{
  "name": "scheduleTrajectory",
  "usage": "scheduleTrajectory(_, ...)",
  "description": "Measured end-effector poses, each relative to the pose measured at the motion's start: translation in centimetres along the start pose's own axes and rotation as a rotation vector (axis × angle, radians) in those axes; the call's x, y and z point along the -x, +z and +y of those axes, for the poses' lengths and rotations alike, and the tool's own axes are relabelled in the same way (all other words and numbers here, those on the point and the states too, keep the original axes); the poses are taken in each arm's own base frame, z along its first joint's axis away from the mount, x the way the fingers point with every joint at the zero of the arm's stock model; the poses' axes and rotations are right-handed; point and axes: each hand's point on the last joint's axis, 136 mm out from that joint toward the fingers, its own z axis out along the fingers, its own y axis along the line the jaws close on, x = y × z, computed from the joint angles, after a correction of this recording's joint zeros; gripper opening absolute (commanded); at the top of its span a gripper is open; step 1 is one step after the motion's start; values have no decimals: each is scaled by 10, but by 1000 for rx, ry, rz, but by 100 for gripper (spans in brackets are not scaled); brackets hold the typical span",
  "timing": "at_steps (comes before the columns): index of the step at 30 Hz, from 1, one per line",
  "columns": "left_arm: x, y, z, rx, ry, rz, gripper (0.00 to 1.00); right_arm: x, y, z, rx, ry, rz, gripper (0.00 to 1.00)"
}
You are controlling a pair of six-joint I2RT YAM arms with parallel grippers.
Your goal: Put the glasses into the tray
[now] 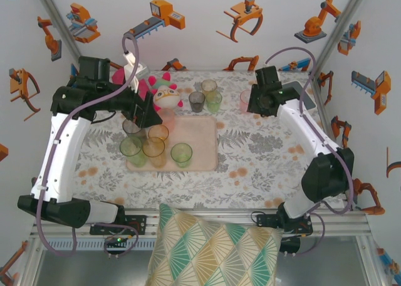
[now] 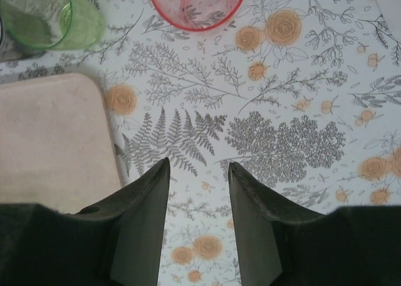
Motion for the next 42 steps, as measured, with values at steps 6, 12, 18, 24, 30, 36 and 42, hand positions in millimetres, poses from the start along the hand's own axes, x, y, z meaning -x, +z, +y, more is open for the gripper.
scheduleTrajectory(6, -2, 9, 5, -8, -16, 22, 97, 15, 38, -14, -22, 31, 30, 43)
scheduleTrajectory(12, -2, 17, 2, -46, -24, 33, 97, 28, 68, -32, -37, 57, 45, 43)
scheduleTrajectory(18, 3, 17, -2, -64, -17, 27, 97, 39, 87, -38, -24, 46, 47, 43)
scheduleTrajectory(24, 6, 15, -3, -63, -11, 19, 97, 49, 101, -37, -12, 43, 37, 43)
scheduleTrajectory(30, 5, 15, -2, -57, -12, 23, 97, 56, 115, -34, 1, 44, 34, 43)
scheduleTrajectory(36, 5, 15, -1, -49, -13, 26, 97, 57, 127, -33, 0, 41, 45, 43)
scheduleTrajectory(42, 5, 15, 0, -49, -13, 27, 97, 56, 134, -34, -4, 36, 55, 43)
